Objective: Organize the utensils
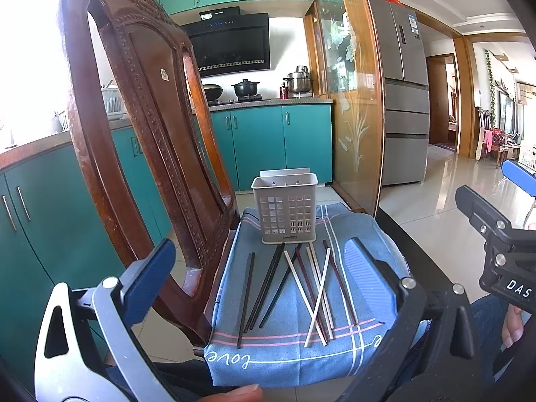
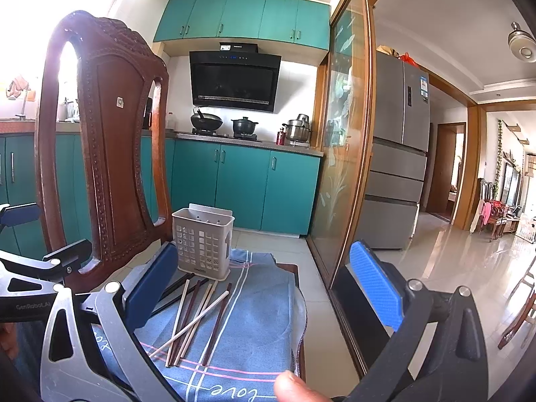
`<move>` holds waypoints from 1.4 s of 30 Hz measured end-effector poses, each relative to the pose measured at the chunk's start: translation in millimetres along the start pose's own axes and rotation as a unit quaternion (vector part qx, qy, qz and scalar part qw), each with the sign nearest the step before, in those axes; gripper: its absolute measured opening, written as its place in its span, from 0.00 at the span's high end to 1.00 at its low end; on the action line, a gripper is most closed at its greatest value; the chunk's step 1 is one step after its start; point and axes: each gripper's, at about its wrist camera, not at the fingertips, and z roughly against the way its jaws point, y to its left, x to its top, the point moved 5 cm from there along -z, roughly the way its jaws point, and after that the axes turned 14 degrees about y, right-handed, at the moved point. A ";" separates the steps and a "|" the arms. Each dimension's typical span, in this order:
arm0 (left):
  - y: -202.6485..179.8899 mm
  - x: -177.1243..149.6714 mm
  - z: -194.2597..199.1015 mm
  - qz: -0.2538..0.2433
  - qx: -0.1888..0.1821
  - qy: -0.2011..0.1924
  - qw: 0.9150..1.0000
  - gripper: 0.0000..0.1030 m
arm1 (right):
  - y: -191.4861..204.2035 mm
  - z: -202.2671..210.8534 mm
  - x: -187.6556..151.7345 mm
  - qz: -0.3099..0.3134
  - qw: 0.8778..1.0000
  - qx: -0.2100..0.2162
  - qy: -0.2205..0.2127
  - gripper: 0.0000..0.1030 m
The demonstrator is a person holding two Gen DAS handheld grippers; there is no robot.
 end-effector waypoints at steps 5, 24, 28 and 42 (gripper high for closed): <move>1.4 -0.9 0.1 0.000 0.000 -0.001 1.000 0.03 | 0.8 0.5 -0.6 0.002 1.000 0.000 -0.002 0.02; 3.3 -2.3 1.4 0.000 0.000 -0.005 1.000 0.03 | 3.0 5.4 -4.5 0.007 1.000 -0.001 -0.009 0.02; 3.4 -2.4 2.0 0.001 -0.001 -0.006 1.000 0.03 | 3.0 5.7 -4.8 0.007 1.000 -0.002 -0.009 0.02; 5.1 -3.6 4.5 0.003 -0.001 -0.009 1.000 0.03 | 4.2 7.3 -4.7 0.009 1.000 -0.002 -0.010 0.02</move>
